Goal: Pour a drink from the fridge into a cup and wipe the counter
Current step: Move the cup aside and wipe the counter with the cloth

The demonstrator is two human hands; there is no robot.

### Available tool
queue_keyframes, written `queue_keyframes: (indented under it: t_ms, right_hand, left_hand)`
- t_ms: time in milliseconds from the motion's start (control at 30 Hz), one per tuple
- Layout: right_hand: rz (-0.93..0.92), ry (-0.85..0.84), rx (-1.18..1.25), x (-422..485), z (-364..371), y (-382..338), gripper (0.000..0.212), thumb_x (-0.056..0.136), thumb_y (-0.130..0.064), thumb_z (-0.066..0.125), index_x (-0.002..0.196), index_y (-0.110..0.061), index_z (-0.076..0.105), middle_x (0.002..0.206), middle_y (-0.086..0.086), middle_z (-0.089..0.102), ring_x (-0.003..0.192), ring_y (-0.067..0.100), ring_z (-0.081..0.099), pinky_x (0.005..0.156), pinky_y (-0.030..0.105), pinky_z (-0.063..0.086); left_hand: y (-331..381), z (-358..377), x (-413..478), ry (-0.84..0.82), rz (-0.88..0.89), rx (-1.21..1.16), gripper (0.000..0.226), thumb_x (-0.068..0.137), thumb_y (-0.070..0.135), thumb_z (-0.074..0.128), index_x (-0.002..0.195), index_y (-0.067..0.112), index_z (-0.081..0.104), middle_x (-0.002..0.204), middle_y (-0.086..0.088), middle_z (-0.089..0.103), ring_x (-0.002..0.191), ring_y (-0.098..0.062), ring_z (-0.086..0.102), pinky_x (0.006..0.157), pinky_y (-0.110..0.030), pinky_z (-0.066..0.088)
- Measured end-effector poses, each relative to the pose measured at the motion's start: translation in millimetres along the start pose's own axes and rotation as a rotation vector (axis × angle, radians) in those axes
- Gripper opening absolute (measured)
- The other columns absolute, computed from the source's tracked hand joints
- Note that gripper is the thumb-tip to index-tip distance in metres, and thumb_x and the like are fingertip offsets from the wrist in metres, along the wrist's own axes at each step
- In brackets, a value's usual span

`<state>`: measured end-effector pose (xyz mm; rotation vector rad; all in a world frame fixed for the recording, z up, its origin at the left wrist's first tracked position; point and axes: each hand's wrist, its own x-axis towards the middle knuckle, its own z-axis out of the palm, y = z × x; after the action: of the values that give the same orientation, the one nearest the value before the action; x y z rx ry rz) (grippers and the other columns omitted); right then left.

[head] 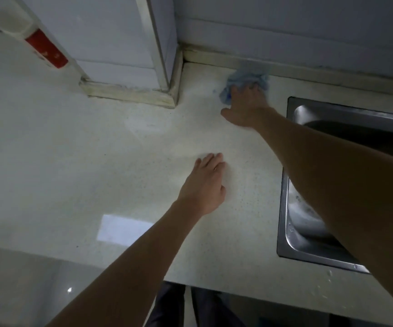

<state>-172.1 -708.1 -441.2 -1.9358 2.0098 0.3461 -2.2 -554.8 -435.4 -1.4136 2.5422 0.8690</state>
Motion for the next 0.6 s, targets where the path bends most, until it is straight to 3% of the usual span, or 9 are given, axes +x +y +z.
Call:
queue_keyframes:
  t_ms: [133, 400, 600]
  right_hand:
    - [-0.054, -0.045, -0.029, -38.0, 16.9, -7.9, 0.081, 0.087, -0.053, 0.053, 0.149, -0.01, 0.023, 0.152, 0.027, 0.025, 0.138, 0.047, 0.025, 0.114, 0.053, 0.026]
    - [-0.062, -0.098, -0.035, -133.7, 55.9, -39.1, 0.083, 0.084, -0.05, 0.056, 0.149, -0.014, 0.017, 0.154, 0.028, 0.014, 0.141, 0.049, 0.014, 0.116, 0.054, 0.022]
    - [-0.045, -0.16, -0.012, -239.2, 101.4, -75.3, 0.09, 0.082, -0.047, 0.052, 0.153, -0.017, 0.006, 0.159, 0.025, -0.002, 0.146, 0.045, -0.001, 0.12, 0.053, 0.011]
  left_hand:
    - [3.4, 14.9, -46.1, 0.071, -0.022, -0.004, 0.05, 0.095, 0.016, 0.046, 0.143, 0.004, 0.04, 0.157, -0.007, 0.025, 0.147, -0.022, 0.017, 0.121, -0.037, 0.019]
    - [-12.1, 44.3, -120.8, 0.106, -0.035, 0.022, 0.047, 0.093, 0.014, 0.044, 0.138, 0.002, 0.047, 0.158, -0.01, 0.027, 0.146, -0.027, 0.021, 0.12, -0.039, 0.02]
    - [-19.8, 57.0, -170.2, 0.128, -0.026, 0.055, 0.045, 0.079, 0.006, 0.049, 0.122, -0.001, 0.059, 0.146, -0.015, 0.04, 0.129, -0.034, 0.04, 0.109, -0.045, 0.034]
